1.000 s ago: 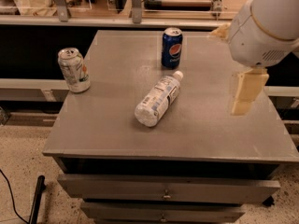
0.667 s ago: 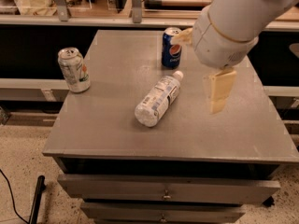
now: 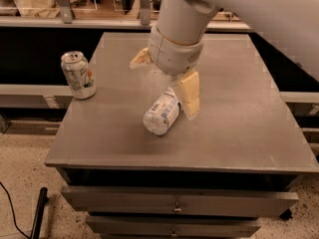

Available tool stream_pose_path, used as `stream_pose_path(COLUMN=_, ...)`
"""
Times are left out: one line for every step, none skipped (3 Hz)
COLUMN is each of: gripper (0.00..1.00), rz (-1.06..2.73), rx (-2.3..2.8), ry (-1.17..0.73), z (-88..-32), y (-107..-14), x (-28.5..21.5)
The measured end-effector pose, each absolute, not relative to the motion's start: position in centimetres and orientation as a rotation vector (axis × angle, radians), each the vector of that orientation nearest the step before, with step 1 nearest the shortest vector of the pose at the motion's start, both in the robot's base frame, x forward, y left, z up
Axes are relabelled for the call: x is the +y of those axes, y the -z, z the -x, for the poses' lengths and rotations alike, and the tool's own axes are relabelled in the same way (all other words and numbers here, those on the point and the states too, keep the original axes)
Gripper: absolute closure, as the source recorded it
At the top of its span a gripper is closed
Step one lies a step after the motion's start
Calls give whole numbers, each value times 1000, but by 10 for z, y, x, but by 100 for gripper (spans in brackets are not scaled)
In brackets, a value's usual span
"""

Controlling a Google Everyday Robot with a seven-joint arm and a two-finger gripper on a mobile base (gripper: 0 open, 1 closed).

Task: Pick blue plastic bottle

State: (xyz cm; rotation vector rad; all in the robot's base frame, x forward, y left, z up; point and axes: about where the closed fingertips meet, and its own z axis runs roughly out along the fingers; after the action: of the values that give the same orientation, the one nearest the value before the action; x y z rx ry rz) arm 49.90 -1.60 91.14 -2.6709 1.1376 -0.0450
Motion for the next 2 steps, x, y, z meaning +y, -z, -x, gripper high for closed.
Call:
stream_pose_path(gripper=0, rz=2748, rx=1095, ry=-29, z=-509, y=-877, x=1)
stream_pose_path(gripper=0, rz=2767, rx=1095, ry=-53, z=-517, y=-860, x=4)
